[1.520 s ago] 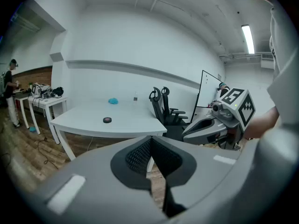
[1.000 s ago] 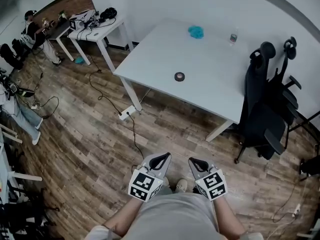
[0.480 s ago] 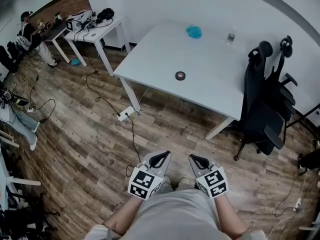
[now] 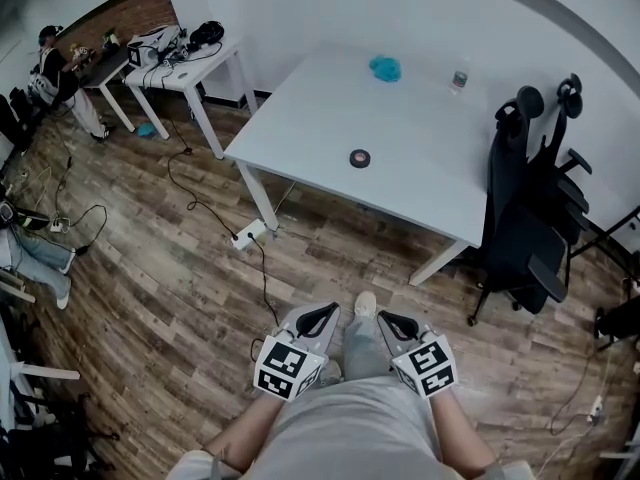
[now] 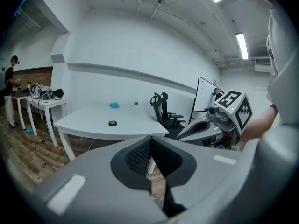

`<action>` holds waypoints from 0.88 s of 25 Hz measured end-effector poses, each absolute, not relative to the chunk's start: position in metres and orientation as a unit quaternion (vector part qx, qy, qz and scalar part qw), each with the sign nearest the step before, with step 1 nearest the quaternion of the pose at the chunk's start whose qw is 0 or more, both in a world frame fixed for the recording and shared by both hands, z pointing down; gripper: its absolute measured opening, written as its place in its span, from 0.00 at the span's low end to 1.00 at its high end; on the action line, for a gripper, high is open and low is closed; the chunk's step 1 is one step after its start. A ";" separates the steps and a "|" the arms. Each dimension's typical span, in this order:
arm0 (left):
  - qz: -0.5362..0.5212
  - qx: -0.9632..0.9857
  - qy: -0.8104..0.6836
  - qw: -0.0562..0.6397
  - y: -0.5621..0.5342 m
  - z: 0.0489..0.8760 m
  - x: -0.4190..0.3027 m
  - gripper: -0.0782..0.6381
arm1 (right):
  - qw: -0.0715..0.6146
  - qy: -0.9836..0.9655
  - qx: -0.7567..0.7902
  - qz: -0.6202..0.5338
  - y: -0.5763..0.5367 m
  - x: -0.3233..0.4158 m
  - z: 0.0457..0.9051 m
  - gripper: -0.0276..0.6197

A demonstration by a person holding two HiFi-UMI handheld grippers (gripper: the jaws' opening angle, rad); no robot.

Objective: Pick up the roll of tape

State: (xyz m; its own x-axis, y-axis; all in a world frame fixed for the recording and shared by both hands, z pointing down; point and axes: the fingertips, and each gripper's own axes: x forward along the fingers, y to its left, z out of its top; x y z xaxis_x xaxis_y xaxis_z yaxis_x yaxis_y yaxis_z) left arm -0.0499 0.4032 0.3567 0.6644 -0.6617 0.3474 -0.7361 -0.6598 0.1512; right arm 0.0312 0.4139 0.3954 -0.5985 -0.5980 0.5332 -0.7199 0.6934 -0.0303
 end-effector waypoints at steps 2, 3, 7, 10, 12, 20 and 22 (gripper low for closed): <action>0.132 0.901 -0.388 0.142 0.392 0.357 -0.049 0.13 | 0.249 -0.886 0.370 0.126 0.404 0.031 0.398 0.05; 0.132 0.900 -0.389 0.143 0.386 0.358 -0.049 0.13 | 0.248 -0.887 0.369 0.129 0.398 0.031 0.399 0.05; 0.138 0.898 -0.390 0.149 0.354 0.366 -0.049 0.13 | 0.246 -0.887 0.365 0.139 0.365 0.031 0.410 0.05; 0.137 0.896 -0.393 0.153 0.317 0.373 -0.050 0.13 | 0.243 -0.889 0.358 0.150 0.328 0.030 0.420 0.05; 0.133 0.896 -0.394 0.153 0.289 0.373 -0.047 0.13 | 0.244 -0.889 0.356 0.156 0.299 0.031 0.423 0.05; 0.131 0.893 -0.403 0.153 0.176 0.371 -0.031 0.13 | 0.243 -0.891 0.355 0.143 0.181 0.051 0.415 0.05; 0.129 0.891 -0.407 0.155 0.153 0.368 -0.030 0.13 | 0.243 -0.892 0.355 0.142 0.155 0.056 0.410 0.05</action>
State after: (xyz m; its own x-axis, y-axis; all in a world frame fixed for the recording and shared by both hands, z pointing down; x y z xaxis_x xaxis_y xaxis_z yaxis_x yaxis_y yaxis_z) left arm -0.0301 0.1527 0.3680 0.6350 -0.6858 0.3557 -0.7656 -0.6201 0.1711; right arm 0.0556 0.1550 0.4100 -0.6300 -0.5638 0.5340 -0.7015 0.7082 -0.0799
